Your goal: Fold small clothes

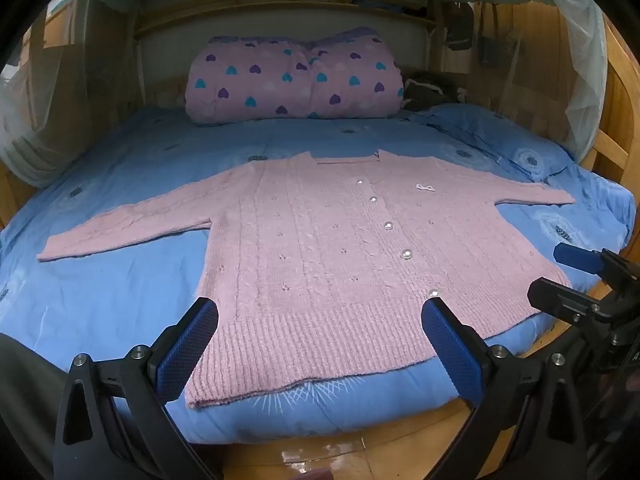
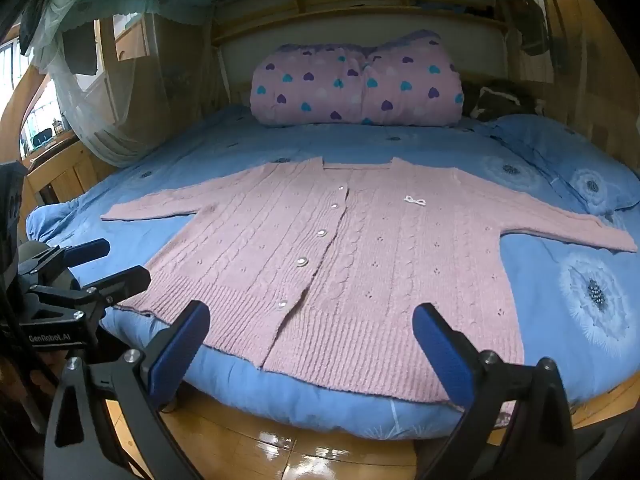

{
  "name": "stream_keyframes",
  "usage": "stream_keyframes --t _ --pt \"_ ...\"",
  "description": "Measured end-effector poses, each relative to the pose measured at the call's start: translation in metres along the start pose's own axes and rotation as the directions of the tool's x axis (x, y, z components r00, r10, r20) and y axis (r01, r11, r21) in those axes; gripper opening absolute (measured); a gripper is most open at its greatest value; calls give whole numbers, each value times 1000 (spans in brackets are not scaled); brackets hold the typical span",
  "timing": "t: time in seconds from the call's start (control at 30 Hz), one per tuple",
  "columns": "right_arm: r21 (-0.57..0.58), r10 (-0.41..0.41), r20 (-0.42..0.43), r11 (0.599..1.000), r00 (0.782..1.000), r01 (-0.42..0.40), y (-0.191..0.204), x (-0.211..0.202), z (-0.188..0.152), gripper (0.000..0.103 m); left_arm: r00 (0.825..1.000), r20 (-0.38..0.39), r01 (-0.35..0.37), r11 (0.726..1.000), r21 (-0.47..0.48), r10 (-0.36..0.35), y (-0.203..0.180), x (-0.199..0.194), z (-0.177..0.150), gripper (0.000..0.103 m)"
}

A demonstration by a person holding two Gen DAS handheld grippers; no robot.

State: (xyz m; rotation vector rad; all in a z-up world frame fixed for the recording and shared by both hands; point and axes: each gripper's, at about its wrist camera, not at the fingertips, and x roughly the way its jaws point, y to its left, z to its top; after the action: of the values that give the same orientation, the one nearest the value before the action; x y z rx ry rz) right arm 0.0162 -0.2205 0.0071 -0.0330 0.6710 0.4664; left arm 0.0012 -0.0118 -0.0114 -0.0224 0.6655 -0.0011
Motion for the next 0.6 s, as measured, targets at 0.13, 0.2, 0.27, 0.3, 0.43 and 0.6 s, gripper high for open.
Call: stream_keyframes --t 0.13,0.2,0.27,0.3,0.43,0.6 --pt "-4 -2 -2 1000 1000 2 0 0 0 103 1000 0 2 1000 11 -2 -2 -1 1 99" --pt "-5 -4 -1 1000 1000 4 -1 -1 0 103 1000 2 3 1000 13 -3 -2 -2 1 99" --pt "-1 -11 6 1000 1000 11 -2 -4 1 103 1000 4 10 1000 8 -10 -3 -2 1 99" --pt "1 -9 8 1000 1000 9 -3 -5 2 103 1000 5 10 1000 5 -10 -2 -3 1 99" --pt "19 9 11 1000 1000 -10 -10 0 -8 103 1000 2 11 1000 -10 -11 -1 -3 3 99" --pt "8 1 21 1000 1000 -1 -12 2 -1 103 1000 0 9 1000 -9 -9 -1 -3 4 99"
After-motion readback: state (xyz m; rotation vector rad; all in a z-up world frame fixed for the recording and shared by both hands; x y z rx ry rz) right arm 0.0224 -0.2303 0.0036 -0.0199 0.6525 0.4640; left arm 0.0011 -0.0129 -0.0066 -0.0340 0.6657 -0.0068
